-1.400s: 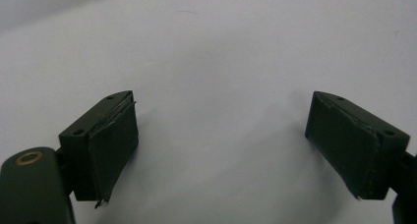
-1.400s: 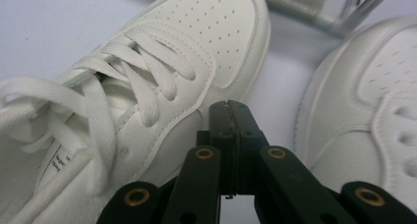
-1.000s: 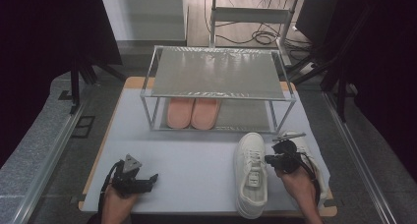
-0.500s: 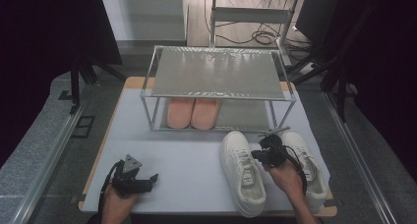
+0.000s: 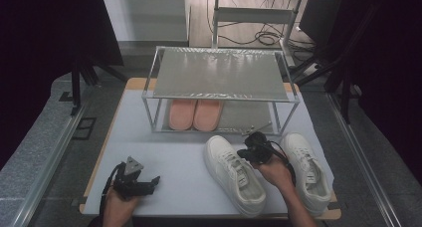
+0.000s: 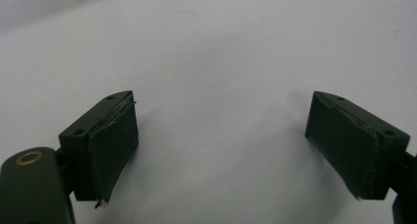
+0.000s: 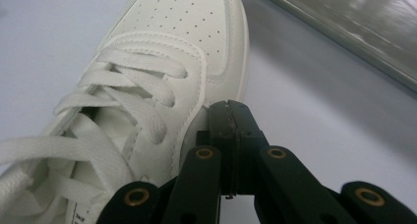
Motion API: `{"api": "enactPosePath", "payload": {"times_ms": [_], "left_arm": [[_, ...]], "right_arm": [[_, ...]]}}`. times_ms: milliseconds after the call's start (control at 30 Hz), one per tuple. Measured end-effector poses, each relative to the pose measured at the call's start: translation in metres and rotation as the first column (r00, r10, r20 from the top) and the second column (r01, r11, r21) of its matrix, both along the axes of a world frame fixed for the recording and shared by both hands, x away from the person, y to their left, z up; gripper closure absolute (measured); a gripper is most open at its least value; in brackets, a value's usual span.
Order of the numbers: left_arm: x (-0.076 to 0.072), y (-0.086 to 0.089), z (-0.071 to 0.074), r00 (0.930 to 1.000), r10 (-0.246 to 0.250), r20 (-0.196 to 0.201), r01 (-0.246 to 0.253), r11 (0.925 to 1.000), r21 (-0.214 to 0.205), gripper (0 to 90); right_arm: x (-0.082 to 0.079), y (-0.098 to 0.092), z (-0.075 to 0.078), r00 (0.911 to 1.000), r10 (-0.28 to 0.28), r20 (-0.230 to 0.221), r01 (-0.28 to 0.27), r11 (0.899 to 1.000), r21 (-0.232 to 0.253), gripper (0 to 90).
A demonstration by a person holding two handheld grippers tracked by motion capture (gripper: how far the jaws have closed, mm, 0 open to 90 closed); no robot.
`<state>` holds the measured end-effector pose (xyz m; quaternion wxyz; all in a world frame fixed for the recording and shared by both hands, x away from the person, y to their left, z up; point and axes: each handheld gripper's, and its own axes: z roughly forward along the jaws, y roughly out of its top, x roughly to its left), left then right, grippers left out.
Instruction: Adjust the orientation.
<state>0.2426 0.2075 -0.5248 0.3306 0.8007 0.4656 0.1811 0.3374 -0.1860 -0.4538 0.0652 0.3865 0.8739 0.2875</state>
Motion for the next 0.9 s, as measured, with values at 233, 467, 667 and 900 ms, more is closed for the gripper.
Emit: {"api": "enactPosePath", "payload": {"times_ms": [233, 467, 667, 900], "left_arm": [[0.000, 0.000, 0.000, 1.0000, 0.000, -0.001, 0.000, 1.0000, 0.001, 12.8], [0.000, 0.000, 0.000, 1.0000, 0.000, 0.000, 0.000, 1.0000, 0.000, 12.8], [0.000, 0.000, 0.000, 1.0000, 0.000, 0.000, 0.000, 1.0000, 0.001, 12.8], [0.000, 0.000, 0.000, 1.0000, 0.000, 0.001, 0.000, 1.0000, 0.001, 12.8]], "right_arm": [[0.005, 0.017, -0.002, 0.9986, 0.053, -0.006, -0.053, 0.998, 0.031, 89.8], [0.006, 0.010, 0.000, 0.9984, 0.056, 0.000, -0.056, 0.996, 0.067, 85.7], [-0.004, -0.003, 0.009, 0.9983, 0.042, 0.041, -0.045, 0.997, 0.055, 77.8], [-0.021, -0.019, 0.017, 0.9976, 0.027, 0.064, -0.028, 0.999, 0.015, 64.4]]}}
